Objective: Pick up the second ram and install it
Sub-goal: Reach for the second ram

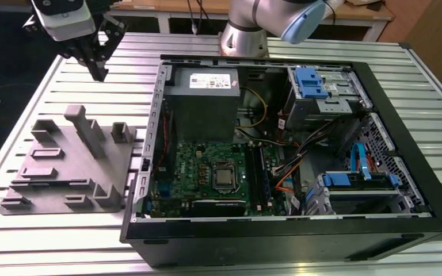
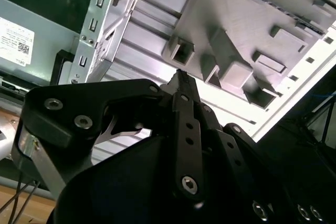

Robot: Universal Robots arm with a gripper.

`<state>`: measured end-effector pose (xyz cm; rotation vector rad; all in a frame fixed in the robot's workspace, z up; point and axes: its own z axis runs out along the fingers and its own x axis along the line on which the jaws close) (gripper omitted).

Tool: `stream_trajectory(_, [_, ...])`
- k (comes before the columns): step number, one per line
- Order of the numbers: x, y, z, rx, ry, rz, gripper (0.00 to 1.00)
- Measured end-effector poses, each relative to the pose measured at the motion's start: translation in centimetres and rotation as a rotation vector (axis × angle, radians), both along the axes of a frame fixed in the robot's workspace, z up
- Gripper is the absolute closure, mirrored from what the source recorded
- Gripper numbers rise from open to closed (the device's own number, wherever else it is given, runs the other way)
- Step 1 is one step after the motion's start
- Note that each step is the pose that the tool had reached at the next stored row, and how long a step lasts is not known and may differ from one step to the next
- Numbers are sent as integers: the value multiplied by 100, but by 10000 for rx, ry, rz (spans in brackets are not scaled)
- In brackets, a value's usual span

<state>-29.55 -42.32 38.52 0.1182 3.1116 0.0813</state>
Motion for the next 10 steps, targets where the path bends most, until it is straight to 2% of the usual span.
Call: stream_trajectory(10, [-196, -58, -12, 0, 0, 1, 93])
